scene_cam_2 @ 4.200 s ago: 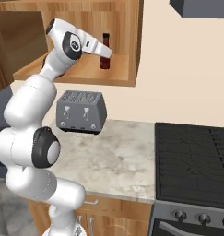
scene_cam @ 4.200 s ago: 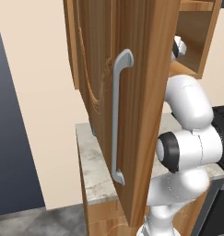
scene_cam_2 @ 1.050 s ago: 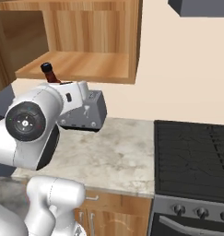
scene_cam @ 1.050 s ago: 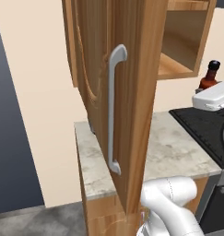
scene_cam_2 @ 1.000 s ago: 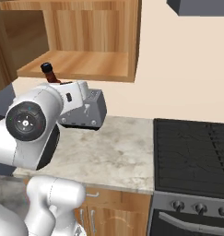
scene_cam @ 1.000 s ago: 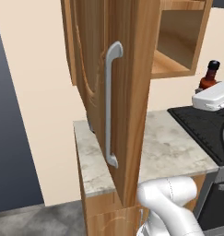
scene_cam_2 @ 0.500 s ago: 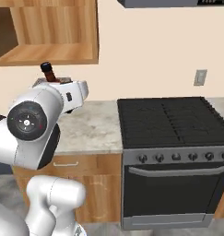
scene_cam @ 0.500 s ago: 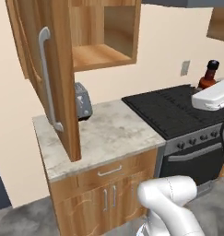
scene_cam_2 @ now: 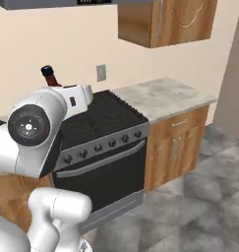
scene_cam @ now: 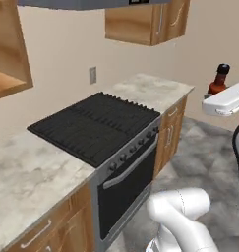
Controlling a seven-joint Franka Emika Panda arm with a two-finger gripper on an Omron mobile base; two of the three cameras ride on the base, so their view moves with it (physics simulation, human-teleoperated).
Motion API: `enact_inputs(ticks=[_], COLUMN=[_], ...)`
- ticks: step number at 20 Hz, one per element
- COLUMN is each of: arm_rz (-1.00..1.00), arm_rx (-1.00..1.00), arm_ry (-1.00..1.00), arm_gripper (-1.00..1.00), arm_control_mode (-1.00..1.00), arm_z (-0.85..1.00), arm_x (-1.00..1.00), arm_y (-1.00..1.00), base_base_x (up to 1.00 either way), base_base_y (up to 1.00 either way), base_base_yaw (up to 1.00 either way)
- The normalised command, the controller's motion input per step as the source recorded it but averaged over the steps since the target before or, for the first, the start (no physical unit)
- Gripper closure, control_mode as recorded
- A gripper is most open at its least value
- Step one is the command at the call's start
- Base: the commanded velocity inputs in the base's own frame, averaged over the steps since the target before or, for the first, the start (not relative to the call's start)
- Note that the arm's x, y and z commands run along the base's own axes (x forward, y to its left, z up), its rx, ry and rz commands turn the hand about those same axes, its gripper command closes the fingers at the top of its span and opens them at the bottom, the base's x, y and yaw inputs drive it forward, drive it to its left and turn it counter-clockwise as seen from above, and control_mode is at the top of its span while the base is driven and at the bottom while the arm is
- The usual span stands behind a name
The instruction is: Move the mayonnaise and condiment bottle from the cabinet to the dining counter.
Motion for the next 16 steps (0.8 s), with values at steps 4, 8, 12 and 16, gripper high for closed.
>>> enact_inputs(ticks=[4,8,12,16], arm_rz=[0.00,0.00,0.00,0.00], arm_rx=[0.00,0.00,0.00,0.00], arm_ry=[0.00,0.00,0.00,0.00], arm_gripper=[1.00,1.00,1.00,1.00], arm_control_mode=[1.00,1.00,1.00,1.00], arm_z=[0.00,0.00,0.00,0.00], arm_x=[0.00,0.00,0.00,0.00], arm_y=[0.00,0.00,0.00,0.00], base_base_x=[0.00,0.00,0.00,-0.05], base_base_y=[-0.94,-1.00,-1.00,-0.88], base_base_yaw=[-0.76,-0.75,-0.73,-0.69])
